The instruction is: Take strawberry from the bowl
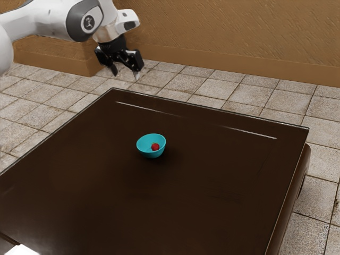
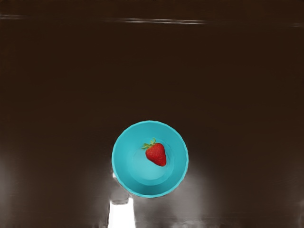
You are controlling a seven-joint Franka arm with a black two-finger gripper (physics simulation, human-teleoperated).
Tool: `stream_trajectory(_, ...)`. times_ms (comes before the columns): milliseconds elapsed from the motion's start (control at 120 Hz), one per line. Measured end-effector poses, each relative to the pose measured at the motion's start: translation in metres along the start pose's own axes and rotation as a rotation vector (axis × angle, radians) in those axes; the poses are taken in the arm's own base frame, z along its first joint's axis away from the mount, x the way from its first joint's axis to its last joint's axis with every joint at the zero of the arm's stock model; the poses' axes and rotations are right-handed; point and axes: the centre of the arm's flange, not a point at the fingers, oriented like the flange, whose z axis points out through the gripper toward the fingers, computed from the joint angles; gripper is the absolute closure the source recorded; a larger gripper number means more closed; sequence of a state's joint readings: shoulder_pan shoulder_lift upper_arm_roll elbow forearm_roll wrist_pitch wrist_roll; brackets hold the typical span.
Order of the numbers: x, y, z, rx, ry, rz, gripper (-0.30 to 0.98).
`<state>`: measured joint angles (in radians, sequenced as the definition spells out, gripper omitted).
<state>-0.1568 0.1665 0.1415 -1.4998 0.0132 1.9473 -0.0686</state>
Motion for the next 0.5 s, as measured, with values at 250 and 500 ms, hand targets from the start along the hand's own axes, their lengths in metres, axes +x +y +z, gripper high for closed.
stream_trajectory(250, -0.011, 0.001, 0.102, 0.076, -0.214, 0.022, 0.03)
stream_trajectory(500, -0.018, -0.006, 0.226, 0.033, -0.303, -0.034, 0.21)
